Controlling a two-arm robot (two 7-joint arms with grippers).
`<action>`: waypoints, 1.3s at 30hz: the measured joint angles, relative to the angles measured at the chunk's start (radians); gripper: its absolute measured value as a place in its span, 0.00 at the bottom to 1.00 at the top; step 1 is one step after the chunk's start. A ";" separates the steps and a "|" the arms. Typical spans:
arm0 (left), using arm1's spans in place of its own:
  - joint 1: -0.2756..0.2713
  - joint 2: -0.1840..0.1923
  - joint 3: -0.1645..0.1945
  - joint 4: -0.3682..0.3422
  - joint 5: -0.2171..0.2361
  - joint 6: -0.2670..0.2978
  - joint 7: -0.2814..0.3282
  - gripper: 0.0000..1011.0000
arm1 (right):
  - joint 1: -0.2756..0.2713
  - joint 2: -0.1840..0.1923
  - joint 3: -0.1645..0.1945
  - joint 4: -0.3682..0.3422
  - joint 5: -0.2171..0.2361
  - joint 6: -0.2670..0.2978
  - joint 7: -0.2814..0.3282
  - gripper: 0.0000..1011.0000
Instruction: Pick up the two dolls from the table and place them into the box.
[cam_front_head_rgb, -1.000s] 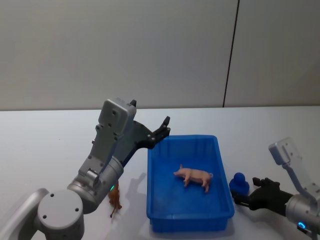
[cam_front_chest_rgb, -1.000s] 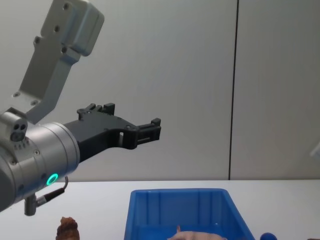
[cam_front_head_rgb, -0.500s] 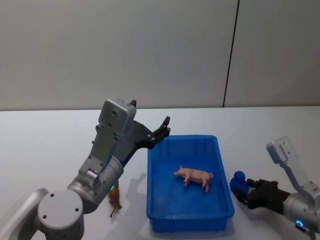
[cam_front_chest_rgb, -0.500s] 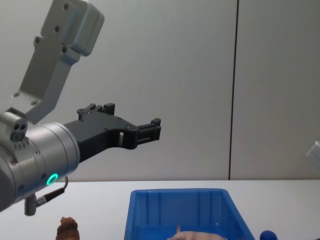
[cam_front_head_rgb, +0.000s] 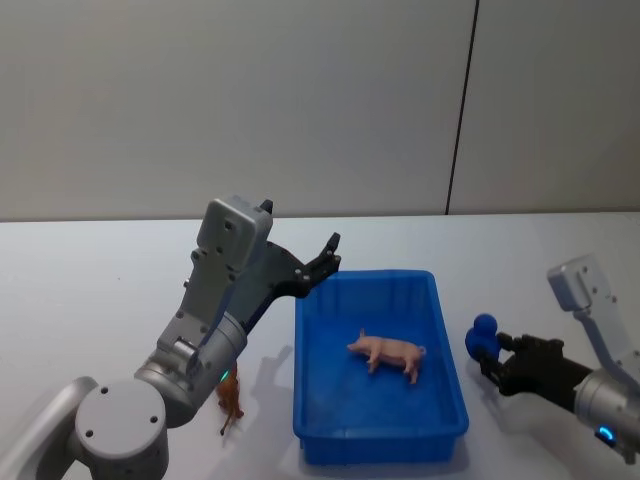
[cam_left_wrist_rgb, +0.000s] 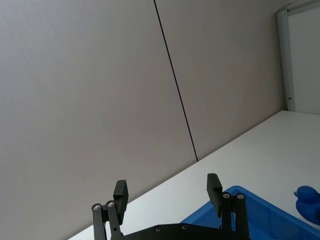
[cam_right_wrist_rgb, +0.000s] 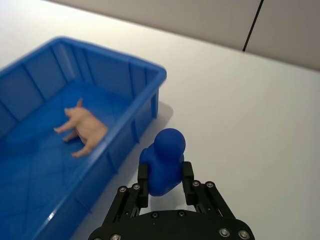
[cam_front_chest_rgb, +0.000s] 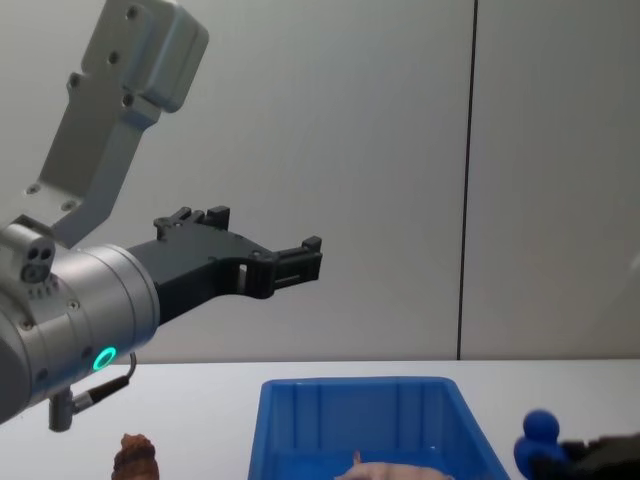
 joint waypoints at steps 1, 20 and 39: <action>0.000 0.000 0.000 0.000 0.000 0.000 0.000 0.99 | -0.002 0.002 0.001 -0.009 0.003 -0.010 -0.001 0.38; 0.000 0.000 0.000 0.000 0.000 0.000 0.000 0.99 | 0.025 0.003 0.001 -0.105 0.038 -0.073 0.111 0.27; 0.000 0.000 0.000 0.000 0.000 0.000 0.000 0.99 | 0.099 -0.031 -0.046 -0.070 0.041 0.107 0.303 0.37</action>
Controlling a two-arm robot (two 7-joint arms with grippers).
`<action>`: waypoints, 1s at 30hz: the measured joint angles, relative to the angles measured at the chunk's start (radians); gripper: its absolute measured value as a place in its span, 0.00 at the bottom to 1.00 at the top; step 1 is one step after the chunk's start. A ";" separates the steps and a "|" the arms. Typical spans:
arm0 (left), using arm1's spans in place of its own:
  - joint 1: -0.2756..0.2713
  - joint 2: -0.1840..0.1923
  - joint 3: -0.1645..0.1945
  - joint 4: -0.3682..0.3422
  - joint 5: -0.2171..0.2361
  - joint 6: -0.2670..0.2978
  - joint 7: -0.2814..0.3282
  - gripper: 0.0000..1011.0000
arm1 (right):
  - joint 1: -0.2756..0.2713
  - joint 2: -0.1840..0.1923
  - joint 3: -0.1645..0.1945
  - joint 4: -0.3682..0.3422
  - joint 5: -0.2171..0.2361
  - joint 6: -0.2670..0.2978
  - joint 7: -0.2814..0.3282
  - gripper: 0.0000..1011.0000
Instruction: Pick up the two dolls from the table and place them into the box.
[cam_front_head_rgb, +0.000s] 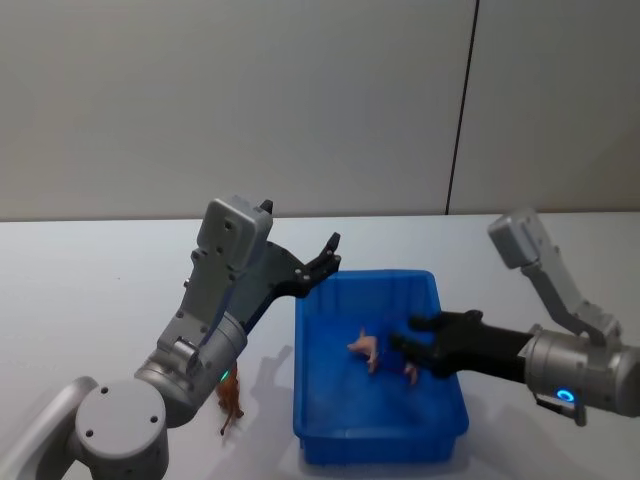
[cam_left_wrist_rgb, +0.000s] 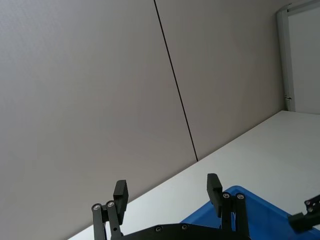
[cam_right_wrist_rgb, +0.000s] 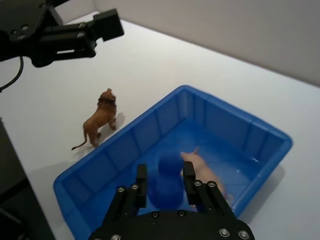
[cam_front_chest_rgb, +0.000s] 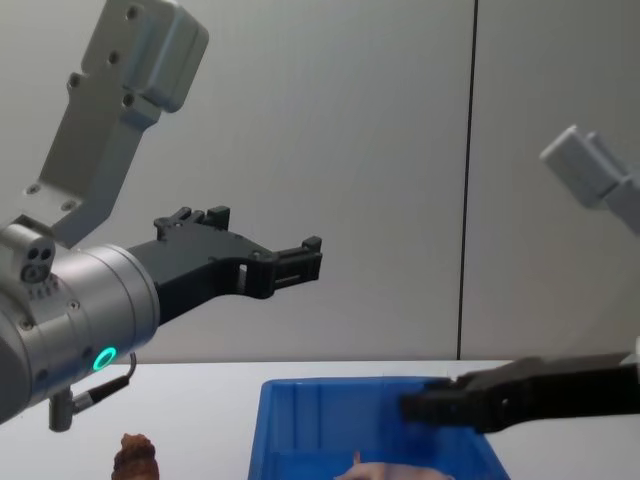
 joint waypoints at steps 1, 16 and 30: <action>0.000 0.000 0.000 0.000 0.000 0.000 0.000 0.99 | 0.003 -0.002 -0.002 0.003 -0.002 0.008 0.008 0.38; 0.000 0.000 0.000 0.000 0.000 0.000 0.000 0.99 | 0.037 -0.019 -0.031 0.038 -0.017 0.087 0.075 0.86; 0.000 0.000 0.000 0.000 0.000 0.000 0.000 0.99 | 0.018 0.010 -0.003 0.000 0.050 0.002 0.027 0.99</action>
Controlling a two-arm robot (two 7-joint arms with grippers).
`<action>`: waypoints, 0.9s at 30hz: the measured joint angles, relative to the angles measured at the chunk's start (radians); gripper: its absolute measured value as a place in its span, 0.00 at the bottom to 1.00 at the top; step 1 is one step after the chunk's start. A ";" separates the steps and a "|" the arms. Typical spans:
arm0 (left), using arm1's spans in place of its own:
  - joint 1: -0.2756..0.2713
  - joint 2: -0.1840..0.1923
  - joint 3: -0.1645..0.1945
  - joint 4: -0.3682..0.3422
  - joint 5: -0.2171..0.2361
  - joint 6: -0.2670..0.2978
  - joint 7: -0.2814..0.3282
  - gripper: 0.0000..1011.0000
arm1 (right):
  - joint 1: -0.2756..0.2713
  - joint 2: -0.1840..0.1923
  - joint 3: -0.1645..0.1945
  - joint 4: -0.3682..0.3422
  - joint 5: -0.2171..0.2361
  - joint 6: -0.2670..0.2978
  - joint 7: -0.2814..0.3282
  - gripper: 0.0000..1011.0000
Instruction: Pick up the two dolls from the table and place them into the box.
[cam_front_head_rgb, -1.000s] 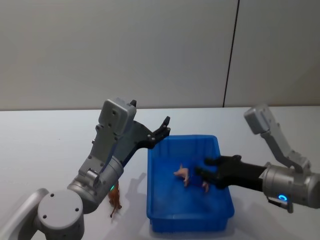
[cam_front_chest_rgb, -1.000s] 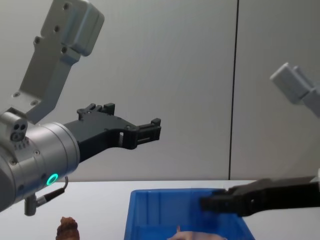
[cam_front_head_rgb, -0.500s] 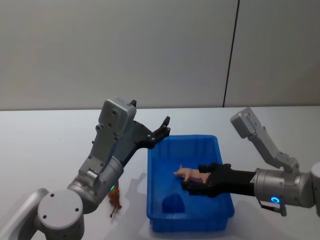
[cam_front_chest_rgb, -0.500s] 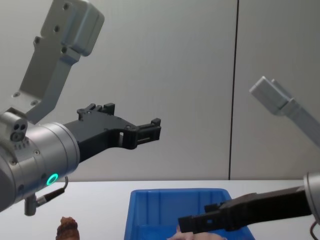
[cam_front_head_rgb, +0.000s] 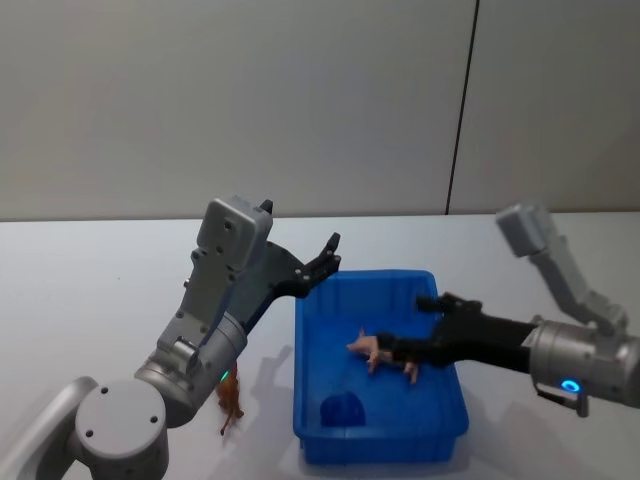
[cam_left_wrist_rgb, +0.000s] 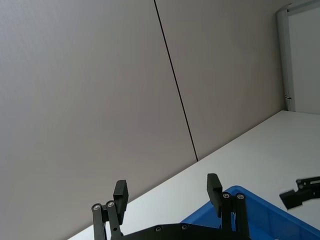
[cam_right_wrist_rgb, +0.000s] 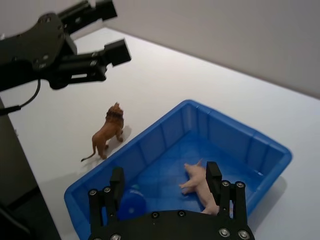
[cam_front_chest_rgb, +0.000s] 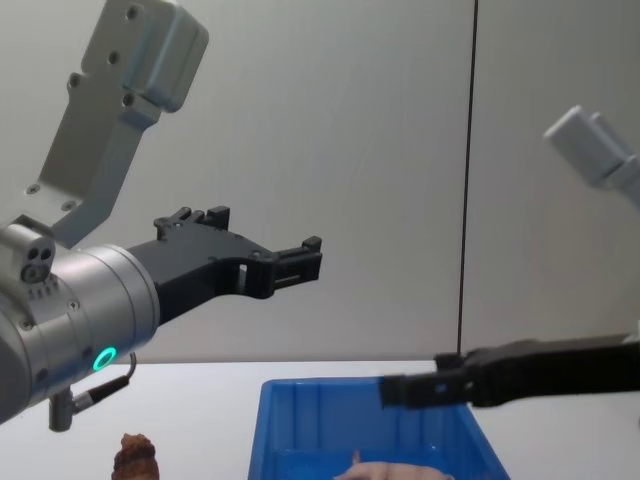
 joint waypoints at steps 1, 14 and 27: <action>0.000 0.000 0.000 0.000 0.000 0.000 0.000 0.99 | -0.005 0.005 0.006 -0.005 0.013 -0.011 -0.009 0.99; 0.000 0.000 0.000 0.000 0.000 0.000 0.000 0.99 | -0.065 0.055 0.072 -0.044 0.186 -0.106 -0.139 0.99; 0.000 0.000 0.000 0.000 0.000 0.000 0.000 0.99 | -0.144 0.101 0.135 -0.083 0.341 -0.170 -0.311 0.99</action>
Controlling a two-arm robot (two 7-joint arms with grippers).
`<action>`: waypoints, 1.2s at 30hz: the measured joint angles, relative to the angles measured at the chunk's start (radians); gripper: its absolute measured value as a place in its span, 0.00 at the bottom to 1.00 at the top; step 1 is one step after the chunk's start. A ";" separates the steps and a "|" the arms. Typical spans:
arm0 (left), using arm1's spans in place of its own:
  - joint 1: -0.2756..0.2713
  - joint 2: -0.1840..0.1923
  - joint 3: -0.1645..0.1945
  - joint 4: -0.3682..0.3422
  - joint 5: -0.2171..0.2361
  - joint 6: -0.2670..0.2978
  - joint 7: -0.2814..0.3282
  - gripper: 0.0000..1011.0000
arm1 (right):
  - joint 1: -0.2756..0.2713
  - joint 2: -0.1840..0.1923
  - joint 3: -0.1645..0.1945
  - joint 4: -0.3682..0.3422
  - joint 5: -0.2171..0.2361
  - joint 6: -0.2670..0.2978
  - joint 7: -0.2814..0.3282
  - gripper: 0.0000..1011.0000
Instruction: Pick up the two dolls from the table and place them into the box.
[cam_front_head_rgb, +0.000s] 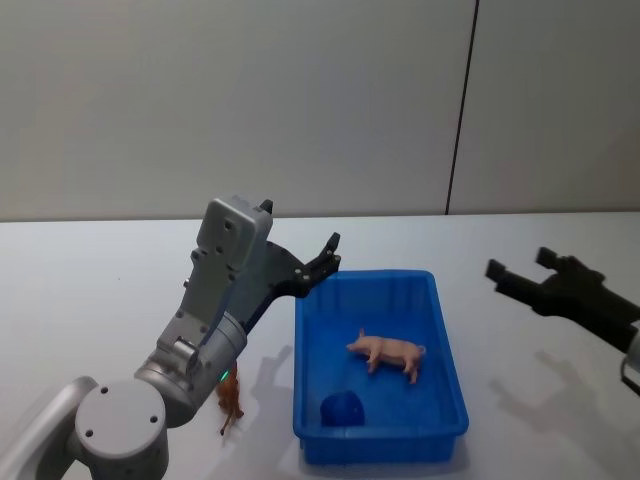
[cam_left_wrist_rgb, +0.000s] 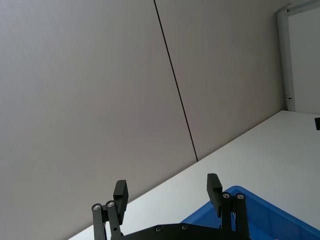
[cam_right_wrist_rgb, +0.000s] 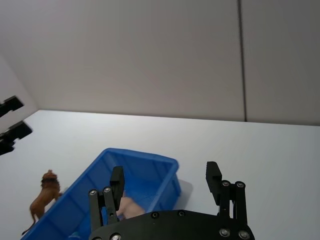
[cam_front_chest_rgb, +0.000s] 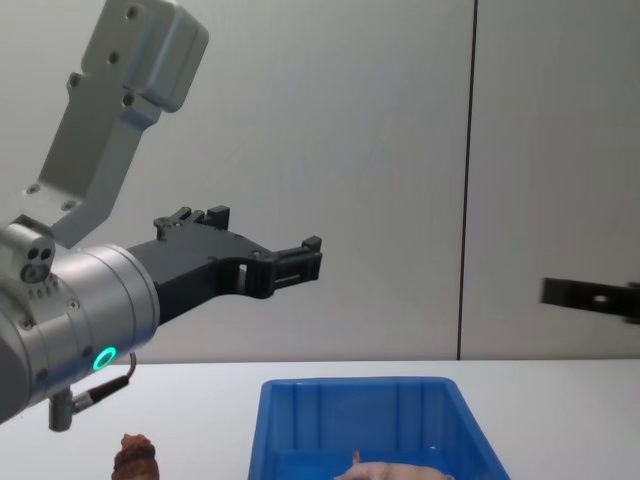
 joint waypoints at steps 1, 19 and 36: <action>0.000 0.000 0.000 0.000 0.000 0.000 0.000 0.99 | -0.008 0.004 0.006 -0.004 0.017 -0.007 -0.023 0.99; 0.017 0.014 -0.010 -0.037 -0.031 0.058 0.011 0.99 | -0.107 0.046 0.081 -0.036 0.173 -0.079 -0.261 0.99; 0.111 0.094 -0.043 -0.174 -0.148 0.284 0.105 0.99 | -0.152 0.065 0.119 -0.042 0.246 -0.113 -0.367 0.99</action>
